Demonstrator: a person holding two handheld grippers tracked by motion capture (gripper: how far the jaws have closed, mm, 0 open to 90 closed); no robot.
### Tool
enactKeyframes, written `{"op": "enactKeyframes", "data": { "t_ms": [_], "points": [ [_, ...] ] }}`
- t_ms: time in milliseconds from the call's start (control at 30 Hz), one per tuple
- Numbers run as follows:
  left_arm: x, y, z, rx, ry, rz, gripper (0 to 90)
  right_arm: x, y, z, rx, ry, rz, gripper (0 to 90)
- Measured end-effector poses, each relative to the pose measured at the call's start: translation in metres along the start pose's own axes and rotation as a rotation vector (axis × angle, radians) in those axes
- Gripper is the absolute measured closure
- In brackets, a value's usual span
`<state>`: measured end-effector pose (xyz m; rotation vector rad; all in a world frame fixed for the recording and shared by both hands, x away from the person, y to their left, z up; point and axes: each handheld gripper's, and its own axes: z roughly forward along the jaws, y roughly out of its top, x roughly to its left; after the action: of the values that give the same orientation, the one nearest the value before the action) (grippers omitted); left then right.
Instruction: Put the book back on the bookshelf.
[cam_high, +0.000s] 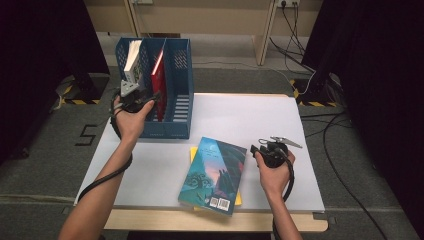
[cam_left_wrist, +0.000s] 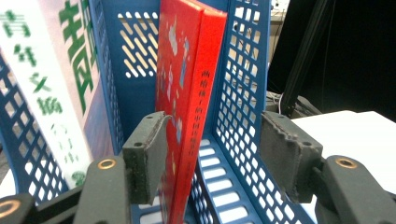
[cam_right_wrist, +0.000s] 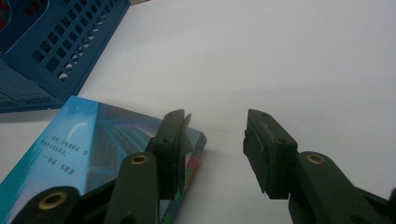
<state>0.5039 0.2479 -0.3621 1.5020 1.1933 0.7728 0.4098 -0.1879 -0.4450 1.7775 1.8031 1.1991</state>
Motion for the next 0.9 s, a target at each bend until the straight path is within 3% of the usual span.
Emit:
{"op": "enactKeyframes", "data": {
  "t_ms": [267,333,567,900],
  "points": [
    [-0.002,-0.007,-0.017,0.001,-0.022,-0.004,40.7,0.003,0.004,0.004,0.030,0.000,0.001,57.4],
    [-0.005,-0.010,-0.021,-0.003,-0.016,0.016,40.6,0.004,0.005,0.005,0.040,0.008,-0.005,57.3],
    [-0.016,-0.021,-0.033,0.004,-0.053,0.023,39.5,0.007,0.007,0.010,0.068,0.016,0.005,56.5],
    [-0.049,-0.048,-0.043,0.079,-0.160,0.081,40.0,0.011,0.012,0.018,0.103,0.034,0.014,55.3]
  ]
}}
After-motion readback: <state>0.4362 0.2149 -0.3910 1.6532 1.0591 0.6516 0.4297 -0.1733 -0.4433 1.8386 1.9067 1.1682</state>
